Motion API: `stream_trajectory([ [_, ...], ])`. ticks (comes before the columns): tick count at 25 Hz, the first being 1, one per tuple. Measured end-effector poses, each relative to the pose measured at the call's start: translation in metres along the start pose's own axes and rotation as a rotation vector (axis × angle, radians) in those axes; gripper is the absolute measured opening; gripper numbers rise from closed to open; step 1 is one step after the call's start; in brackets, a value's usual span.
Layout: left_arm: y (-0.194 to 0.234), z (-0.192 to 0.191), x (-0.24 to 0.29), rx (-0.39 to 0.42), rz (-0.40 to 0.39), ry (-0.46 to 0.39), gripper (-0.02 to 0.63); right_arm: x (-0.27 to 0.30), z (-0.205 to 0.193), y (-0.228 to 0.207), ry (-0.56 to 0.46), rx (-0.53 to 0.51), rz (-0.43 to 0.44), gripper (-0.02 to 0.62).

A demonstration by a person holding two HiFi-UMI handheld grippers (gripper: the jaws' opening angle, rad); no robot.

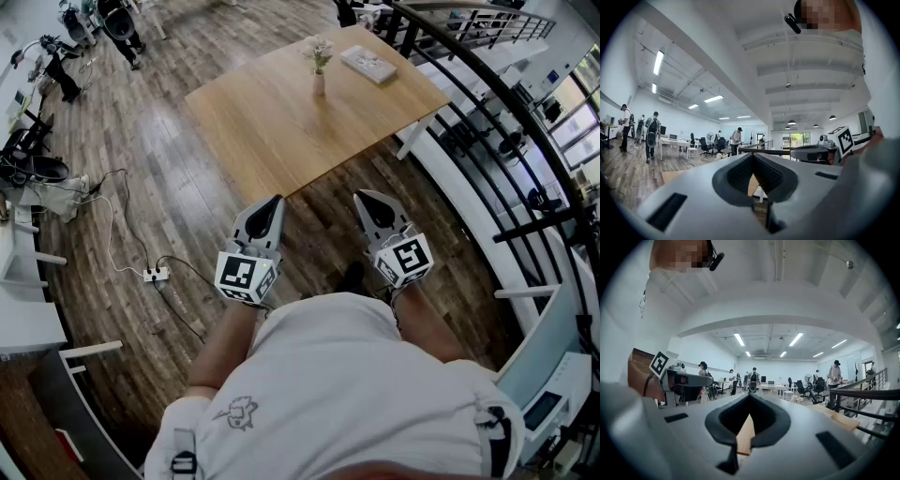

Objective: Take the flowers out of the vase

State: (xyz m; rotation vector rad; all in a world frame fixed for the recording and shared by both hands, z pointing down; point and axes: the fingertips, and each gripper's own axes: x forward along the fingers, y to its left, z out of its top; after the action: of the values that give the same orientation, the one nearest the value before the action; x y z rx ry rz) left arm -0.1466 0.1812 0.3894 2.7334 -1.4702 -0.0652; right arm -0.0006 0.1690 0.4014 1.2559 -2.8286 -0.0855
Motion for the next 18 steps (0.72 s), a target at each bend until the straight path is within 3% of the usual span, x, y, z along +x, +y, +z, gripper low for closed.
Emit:
stream_trajectory([
  [18,-0.005,-0.011,0.036,-0.013,0.000,0.029,0.005,0.004,-0.008,-0.020,0.025,-0.010,0.050,0.005],
])
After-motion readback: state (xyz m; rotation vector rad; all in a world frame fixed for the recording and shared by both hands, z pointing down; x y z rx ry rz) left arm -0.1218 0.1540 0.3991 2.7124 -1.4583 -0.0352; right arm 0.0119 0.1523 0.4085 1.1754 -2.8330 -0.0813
